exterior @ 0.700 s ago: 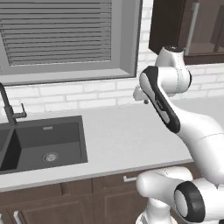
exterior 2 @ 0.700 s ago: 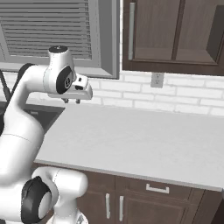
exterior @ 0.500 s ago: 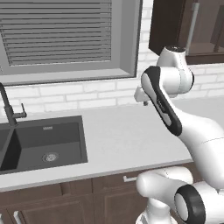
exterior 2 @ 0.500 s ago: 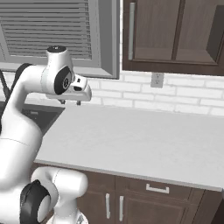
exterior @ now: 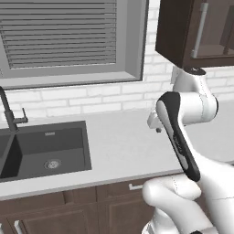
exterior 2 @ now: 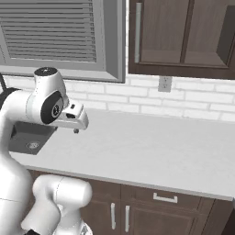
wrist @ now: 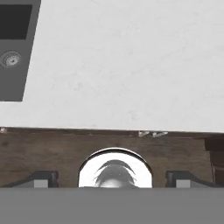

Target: Take a straw from the drawer in front and place it inside the glass cup on the dining counter.

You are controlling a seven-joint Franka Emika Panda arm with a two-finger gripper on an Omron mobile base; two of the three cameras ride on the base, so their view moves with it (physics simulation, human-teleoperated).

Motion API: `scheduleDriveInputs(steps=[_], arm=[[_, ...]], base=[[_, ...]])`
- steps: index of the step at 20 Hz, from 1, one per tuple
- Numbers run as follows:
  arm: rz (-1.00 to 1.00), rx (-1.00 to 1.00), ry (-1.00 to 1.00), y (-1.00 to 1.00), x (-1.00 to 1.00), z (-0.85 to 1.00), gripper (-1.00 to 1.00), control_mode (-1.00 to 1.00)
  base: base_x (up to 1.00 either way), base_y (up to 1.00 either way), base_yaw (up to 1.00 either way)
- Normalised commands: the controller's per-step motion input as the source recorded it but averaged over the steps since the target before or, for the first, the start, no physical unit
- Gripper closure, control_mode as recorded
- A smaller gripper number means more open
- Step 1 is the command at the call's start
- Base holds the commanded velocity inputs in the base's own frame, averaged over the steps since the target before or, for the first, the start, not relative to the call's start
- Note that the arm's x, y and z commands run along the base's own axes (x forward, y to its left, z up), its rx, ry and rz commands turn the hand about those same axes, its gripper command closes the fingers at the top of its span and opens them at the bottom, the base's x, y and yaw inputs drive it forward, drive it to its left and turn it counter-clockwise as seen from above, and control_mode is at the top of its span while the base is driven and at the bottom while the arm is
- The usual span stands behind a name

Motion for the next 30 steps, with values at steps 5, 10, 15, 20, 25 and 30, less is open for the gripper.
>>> scheduleDriveInputs(steps=[5, 10, 15, 20, 25, 30], arm=[[0.00, 0.00, 0.02, -0.03, -0.67, -0.43, -1.00, -1.00], [0.00, 0.00, 0.07, -0.02, -0.45, -0.27, -1.00, -1.00], [0.00, 0.00, 0.00, 0.00, 0.00, 0.00, -1.00, 1.00], [0.00, 0.00, 0.00, 0.00, 0.00, 0.00, -1.00, 1.00], [0.00, 0.00, 0.00, 0.00, 0.00, 0.00, -1.00, 1.00], [0.00, 0.00, 0.00, 0.00, 0.00, 0.00, -1.00, 1.00]], base=[[0.00, 0.00, 0.00], [0.00, 0.00, 0.00], [-0.23, 0.04, 0.00], [-0.14, 0.50, -0.09], [-0.27, 0.75, -0.15], [-0.46, 0.57, -0.19]])
